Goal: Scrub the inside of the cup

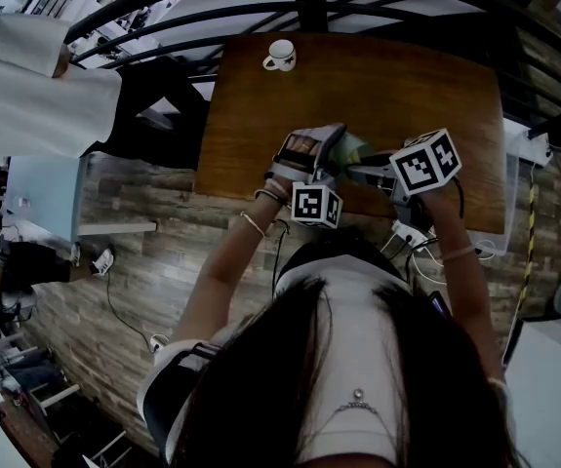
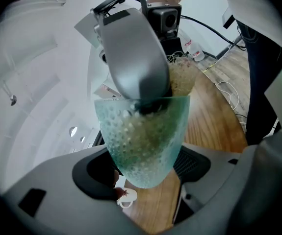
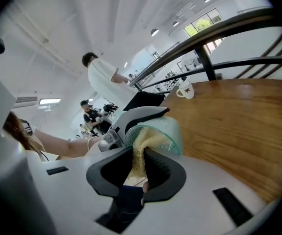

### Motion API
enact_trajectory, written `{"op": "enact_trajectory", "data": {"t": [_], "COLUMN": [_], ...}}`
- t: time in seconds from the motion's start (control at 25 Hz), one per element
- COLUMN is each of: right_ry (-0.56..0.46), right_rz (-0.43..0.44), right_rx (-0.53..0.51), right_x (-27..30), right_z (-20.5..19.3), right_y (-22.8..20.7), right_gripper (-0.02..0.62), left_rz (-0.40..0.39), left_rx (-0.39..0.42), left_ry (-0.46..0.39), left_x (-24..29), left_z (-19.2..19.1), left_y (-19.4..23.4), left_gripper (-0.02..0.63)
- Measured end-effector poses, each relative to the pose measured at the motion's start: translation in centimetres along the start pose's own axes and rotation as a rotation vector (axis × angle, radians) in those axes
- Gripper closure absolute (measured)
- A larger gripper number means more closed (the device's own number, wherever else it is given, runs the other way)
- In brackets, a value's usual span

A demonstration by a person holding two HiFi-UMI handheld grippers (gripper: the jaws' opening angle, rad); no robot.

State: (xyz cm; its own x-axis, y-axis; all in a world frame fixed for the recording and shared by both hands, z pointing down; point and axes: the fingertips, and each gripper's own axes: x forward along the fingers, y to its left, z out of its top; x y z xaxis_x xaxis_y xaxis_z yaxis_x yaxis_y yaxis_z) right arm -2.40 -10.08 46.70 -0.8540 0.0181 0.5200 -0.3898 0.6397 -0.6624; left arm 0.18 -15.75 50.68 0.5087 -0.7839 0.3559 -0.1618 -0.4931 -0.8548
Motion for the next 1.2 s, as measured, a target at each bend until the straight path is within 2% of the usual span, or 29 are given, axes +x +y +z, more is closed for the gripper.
{"op": "enact_trajectory", "data": {"t": [0.24,0.84,1.08,1.2], "right_ry": [0.09,0.307,0.364,0.37], "right_rz": [-0.051,-0.259,-0.335,-0.346], "right_rx": [-0.081,-0.365,-0.452,-0.47], "right_x": [0.0,-0.1,-0.2,-0.2], "right_z": [-0.6,-1.6,-2.0,-2.0], "right_y": [-0.3,-1.4,-2.1,-2.2], "right_gripper": [0.511,0.511,0.511,0.511], "left_rz": [-0.007,-0.029,-0.022,-0.021], "left_rx": [0.026,0.059,0.08,0.082], "left_ry": [0.003,0.014,0.018,0.018], "left_x": [0.1,0.1,0.1,0.1], "left_z": [0.0,0.2,0.3,0.3], "left_y": [-0.2,-0.3,-0.5,-0.5], "left_gripper": [0.256,0.256,0.256,0.256]}}
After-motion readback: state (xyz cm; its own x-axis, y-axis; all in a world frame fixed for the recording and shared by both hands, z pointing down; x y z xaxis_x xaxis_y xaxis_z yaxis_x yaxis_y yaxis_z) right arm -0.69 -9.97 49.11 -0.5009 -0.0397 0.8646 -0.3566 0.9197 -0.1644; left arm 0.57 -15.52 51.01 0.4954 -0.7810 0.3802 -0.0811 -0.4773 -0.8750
